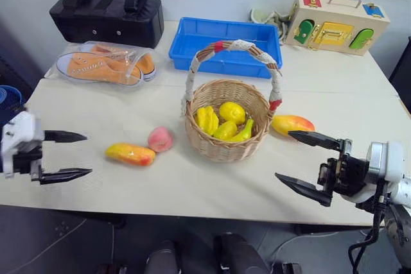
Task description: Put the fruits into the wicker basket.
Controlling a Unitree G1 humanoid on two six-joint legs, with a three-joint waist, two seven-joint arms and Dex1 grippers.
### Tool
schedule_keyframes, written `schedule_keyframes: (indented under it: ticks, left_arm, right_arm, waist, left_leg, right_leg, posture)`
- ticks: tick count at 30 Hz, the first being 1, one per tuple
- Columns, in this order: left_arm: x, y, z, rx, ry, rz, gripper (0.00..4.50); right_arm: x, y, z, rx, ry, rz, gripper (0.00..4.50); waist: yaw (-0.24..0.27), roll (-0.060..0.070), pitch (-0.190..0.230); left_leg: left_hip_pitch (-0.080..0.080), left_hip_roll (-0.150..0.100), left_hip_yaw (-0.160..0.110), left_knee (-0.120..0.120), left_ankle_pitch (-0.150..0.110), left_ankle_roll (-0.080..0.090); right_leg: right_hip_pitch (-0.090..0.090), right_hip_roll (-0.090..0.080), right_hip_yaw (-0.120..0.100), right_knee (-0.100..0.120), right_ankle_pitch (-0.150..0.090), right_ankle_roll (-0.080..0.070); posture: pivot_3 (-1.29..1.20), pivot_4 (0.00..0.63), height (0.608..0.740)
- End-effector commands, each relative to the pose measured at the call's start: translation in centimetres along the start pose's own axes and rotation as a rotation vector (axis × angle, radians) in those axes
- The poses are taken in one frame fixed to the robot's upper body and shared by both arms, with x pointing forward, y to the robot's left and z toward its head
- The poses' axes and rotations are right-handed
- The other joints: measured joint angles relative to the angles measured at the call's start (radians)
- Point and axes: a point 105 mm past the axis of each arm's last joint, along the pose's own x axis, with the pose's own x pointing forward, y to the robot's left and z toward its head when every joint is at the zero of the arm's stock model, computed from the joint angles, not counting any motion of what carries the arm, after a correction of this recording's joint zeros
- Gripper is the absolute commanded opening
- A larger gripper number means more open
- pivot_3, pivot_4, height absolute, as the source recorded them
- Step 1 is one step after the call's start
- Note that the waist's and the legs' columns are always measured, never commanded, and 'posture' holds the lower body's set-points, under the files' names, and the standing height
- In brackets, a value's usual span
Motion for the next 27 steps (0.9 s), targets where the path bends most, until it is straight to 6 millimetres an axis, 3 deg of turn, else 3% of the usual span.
schedule_keyframes:
  ticks: [1,8,12,16,18,23,26,27]
  left_arm:
    - [2.8,1.0,-0.3,0.034,0.063,-0.064,4.50]
    - [6.6,1.9,-0.6,0.076,0.144,-0.170,4.50]
    - [6.5,0.7,-0.5,0.123,0.134,-0.271,3.27]
    - [5.2,0.8,-0.4,0.187,0.103,-0.231,2.12]
    - [4.8,1.0,0.6,0.206,0.037,-0.200,1.90]
    - [3.2,-2.2,8.8,0.137,-0.299,-0.268,1.88]
    - [4.6,-2.8,12.9,0.175,-0.446,-0.245,1.88]
    - [6.1,-2.5,14.1,0.205,-0.470,-0.216,1.88]
  right_arm:
    - [0.6,0.1,0.5,-0.021,-0.020,-0.013,4.47]
    - [0.1,-0.4,-0.6,-0.015,0.009,-0.090,4.47]
    - [0.0,-0.3,-0.8,-0.012,0.019,-0.105,4.50]
    - [-0.9,-0.6,-1.0,-0.027,0.038,-0.171,4.50]
    - [-1.5,-0.9,-1.1,-0.030,0.037,-0.220,4.50]
    - [-3.1,-1.5,-1.1,-0.053,0.064,-0.318,4.50]
    - [-3.9,-2.3,-0.9,-0.062,0.049,-0.409,4.50]
    - [-4.2,-2.5,-0.9,-0.064,0.042,-0.440,4.50]
  waist:
    - [0.006,0.000,0.000]
    - [0.001,-0.001,0.000]
    - [0.002,-0.001,0.000]
    - [0.003,-0.001,0.000]
    - [0.005,-0.001,0.000]
    - [0.005,-0.001,0.000]
    - [0.011,0.000,0.000]
    - [0.016,0.000,0.000]
  left_leg:
    - [-0.001,0.000,0.001,0.001,0.000,0.000]
    - [-0.003,0.002,0.002,0.003,0.001,-0.001]
    - [-0.003,0.003,0.002,0.005,0.002,-0.003]
    - [-0.002,0.002,0.002,0.007,0.003,-0.002]
    - [-0.001,0.002,0.002,0.007,0.003,-0.002]
    - [-0.001,0.002,0.000,0.007,0.003,-0.001]
    - [0.000,0.001,-0.002,0.006,0.003,-0.002]
    - [0.001,0.001,-0.003,0.007,0.003,-0.002]
  right_leg:
    - [-0.001,0.001,0.000,0.000,0.000,0.000]
    - [-0.004,0.002,0.001,0.002,-0.001,0.001]
    - [-0.005,0.002,0.001,0.007,-0.001,0.001]
    - [-0.004,0.001,0.001,0.010,-0.001,0.001]
    - [-0.004,0.001,0.001,0.010,-0.001,0.001]
    - [-0.003,0.000,0.000,0.011,-0.001,0.001]
    - [-0.001,0.000,0.000,0.011,-0.001,0.002]
    - [0.001,0.000,0.000,0.011,-0.001,0.003]
  posture:
    - [0.00,0.150,0.740]
    - [0.00,0.150,0.740]
    - [0.00,0.150,0.740]
    - [0.00,0.150,0.740]
    - [0.00,0.150,0.740]
    - [0.00,0.150,0.740]
    - [0.00,0.150,0.740]
    - [0.00,0.150,0.740]
